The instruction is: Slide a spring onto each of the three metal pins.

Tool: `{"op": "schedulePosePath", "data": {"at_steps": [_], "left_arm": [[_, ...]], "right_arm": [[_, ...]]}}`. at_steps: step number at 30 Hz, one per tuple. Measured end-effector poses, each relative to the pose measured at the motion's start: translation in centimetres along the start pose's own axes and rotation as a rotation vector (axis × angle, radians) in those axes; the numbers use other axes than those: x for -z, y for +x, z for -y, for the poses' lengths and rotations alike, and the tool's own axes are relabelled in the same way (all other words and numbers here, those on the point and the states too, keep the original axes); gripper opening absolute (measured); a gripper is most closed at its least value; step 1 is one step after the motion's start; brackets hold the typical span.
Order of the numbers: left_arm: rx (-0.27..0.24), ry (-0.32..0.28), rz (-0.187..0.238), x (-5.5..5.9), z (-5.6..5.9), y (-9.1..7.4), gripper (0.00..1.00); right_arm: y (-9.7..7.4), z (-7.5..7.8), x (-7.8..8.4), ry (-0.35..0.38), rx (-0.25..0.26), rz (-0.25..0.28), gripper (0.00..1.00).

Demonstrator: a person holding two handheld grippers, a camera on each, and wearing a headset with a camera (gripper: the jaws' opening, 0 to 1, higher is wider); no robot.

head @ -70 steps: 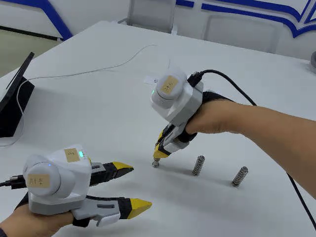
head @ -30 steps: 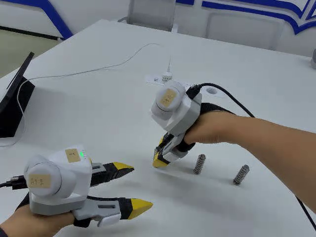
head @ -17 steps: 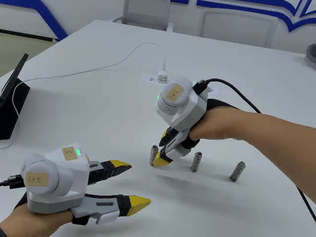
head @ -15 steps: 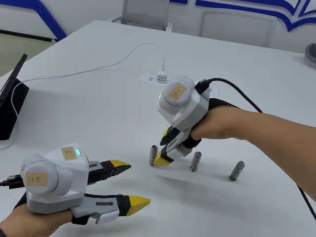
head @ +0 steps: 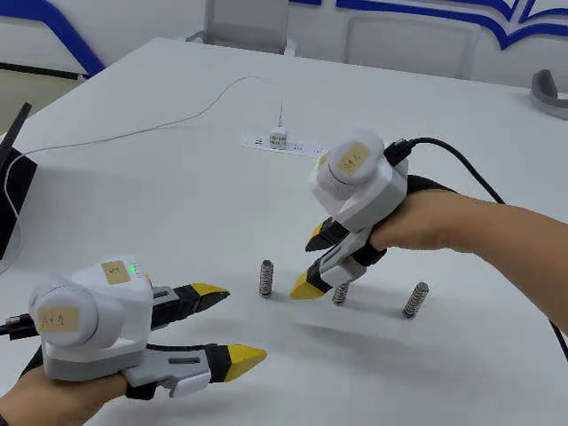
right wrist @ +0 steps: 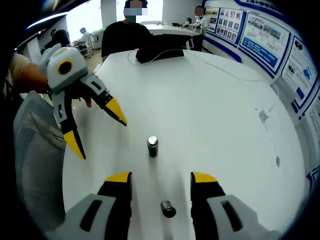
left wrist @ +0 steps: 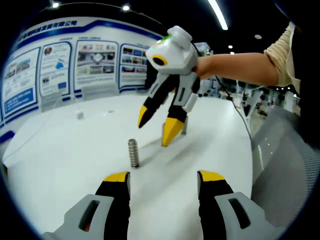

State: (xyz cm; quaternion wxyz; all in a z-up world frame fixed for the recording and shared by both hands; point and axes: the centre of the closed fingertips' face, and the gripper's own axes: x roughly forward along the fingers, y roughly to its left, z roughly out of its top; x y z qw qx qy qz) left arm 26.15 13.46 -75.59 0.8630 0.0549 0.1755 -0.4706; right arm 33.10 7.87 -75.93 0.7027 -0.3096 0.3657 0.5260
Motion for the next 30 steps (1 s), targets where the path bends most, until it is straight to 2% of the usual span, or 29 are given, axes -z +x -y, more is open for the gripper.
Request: {"op": "schedulePosePath", "data": {"at_steps": [19,30], "left_arm": [[-0.002,-0.001,-0.008,-0.2,-0.3,0.3,0.6],[0.005,0.0,-0.014,-0.2,-0.1,0.4,0.62]], "right_arm": [[-4.7,1.1,4.1,0.108,0.115,0.102,0.59],[-6.7,1.3,6.6,0.179,0.177,0.147,0.63]]}}
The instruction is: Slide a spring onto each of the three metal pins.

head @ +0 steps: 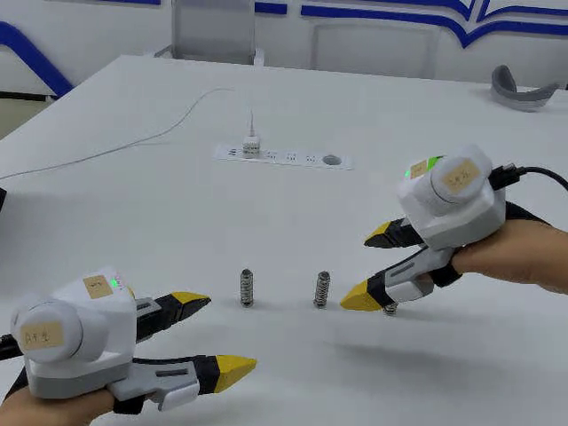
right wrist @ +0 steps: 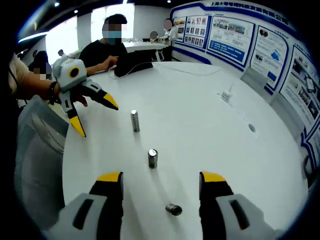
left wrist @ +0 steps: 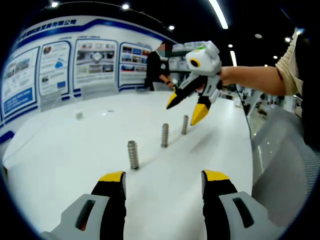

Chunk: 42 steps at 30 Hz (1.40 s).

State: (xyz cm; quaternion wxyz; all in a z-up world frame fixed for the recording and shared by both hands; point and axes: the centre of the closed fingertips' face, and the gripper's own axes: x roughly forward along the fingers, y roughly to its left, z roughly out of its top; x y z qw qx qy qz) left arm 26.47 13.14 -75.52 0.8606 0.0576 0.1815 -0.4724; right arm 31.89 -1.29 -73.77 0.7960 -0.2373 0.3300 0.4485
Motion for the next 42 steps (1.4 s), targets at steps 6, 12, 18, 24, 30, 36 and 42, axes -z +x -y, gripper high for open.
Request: {"op": "schedulePosePath", "data": {"at_steps": [6,12,18,24,30,36,42], "left_arm": [[0.004,0.001,-0.003,0.0,0.0,0.0,0.63],[0.008,0.002,-0.005,-0.1,0.0,0.2,0.64],[0.009,0.003,-0.004,-0.1,0.1,0.2,0.64],[0.004,0.0,-0.003,-0.1,0.2,0.1,0.64],[0.001,-0.004,-0.002,0.0,0.3,0.0,0.64],[-0.006,-0.01,0.0,0.1,0.2,-0.2,0.64],[-0.008,-0.017,0.003,0.2,0.4,-0.3,0.64]], "right_arm": [[-1.2,0.3,1.3,0.045,0.031,0.025,0.64],[-2.2,0.0,2.6,0.075,0.052,0.044,0.65],[-2.9,-0.5,3.8,0.1,0.066,0.061,0.66],[-3.8,-1.2,4.5,0.122,0.078,0.1,0.67],[-4.4,-1.6,4.8,0.142,0.101,0.143,0.68],[-5.1,-2.0,5.2,0.167,0.126,0.182,0.68],[-5.1,-2.4,5.8,0.194,0.136,0.207,0.69]]}}
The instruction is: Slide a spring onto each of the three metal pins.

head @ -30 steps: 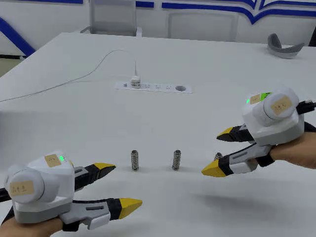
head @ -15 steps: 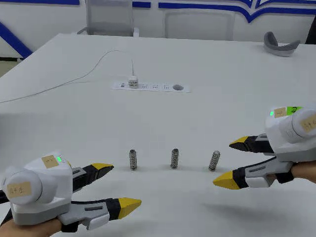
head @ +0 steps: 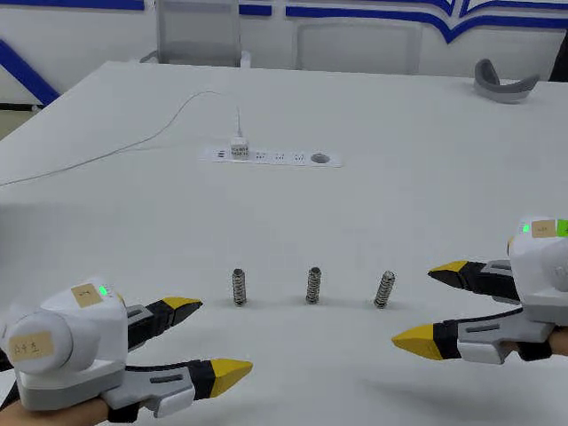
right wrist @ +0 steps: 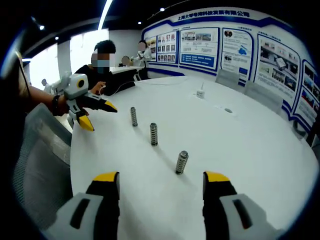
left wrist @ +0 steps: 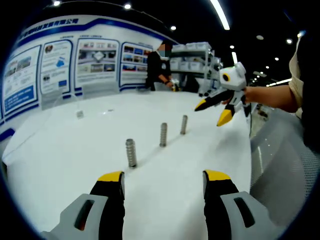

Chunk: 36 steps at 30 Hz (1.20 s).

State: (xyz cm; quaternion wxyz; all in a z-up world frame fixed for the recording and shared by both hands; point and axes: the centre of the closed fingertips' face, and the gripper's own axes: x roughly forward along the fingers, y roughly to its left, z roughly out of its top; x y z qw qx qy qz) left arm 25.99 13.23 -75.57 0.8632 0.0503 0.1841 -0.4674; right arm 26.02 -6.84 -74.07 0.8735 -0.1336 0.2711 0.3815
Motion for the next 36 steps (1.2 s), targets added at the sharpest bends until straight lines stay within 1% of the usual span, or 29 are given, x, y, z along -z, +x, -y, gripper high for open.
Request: {"op": "schedulePosePath", "data": {"at_steps": [6,19,36], "left_arm": [[-0.006,-0.006,0.002,0.14,-0.02,-0.2,0.64],[-0.013,-0.021,0.0,0.59,-0.13,-0.4,0.64],[-0.017,-0.03,0.0,0.66,-0.22,-0.51,0.64]], "right_arm": [[-0.05,-0.34,-0.19,0.012,0.01,0.024,0.69],[0.1,-0.58,-0.04,0.021,0.016,0.028,0.69],[0.31,-0.46,0.03,0.022,0.012,0.03,0.69]]}}
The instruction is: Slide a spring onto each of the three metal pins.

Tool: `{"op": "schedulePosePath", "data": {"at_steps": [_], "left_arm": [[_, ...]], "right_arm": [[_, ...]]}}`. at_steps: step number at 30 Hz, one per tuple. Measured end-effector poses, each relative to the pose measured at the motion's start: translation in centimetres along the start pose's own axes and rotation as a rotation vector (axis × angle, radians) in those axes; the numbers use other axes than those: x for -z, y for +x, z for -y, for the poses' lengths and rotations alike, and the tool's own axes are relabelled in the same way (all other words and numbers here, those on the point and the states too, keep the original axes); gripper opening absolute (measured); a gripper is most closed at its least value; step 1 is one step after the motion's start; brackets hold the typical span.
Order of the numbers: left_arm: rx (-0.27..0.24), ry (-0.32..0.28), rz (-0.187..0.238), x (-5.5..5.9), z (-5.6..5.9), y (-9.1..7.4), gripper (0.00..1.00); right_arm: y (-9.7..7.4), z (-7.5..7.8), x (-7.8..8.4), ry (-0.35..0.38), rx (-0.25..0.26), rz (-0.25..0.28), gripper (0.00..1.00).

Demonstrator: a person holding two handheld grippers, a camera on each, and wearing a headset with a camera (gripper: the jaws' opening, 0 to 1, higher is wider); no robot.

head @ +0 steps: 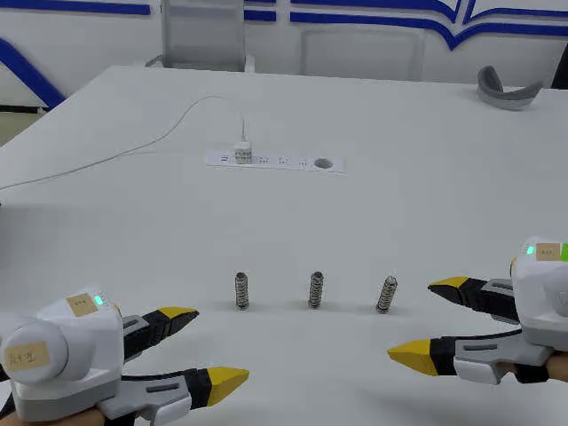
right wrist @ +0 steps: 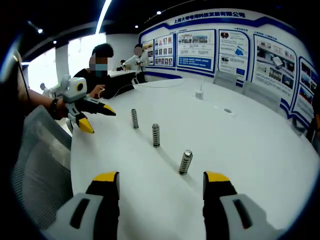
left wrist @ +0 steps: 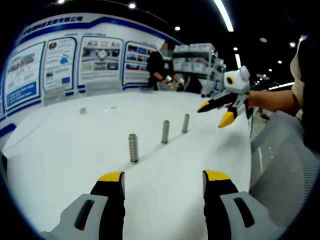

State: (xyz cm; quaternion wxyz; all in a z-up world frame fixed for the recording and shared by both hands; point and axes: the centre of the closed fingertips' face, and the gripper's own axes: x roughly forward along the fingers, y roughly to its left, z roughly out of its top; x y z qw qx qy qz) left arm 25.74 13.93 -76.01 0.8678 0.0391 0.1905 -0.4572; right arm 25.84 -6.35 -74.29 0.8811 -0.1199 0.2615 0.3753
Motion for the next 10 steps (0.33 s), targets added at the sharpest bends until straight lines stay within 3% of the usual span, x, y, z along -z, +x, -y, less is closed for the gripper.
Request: {"op": "schedulePosePath", "data": {"at_steps": [10], "left_arm": [[-0.004,0.0,0.0,-0.02,-0.07,-0.07,0.64]], "right_arm": [[0.07,0.01,0.0,-0.003,0.001,0.0,0.69]]}}
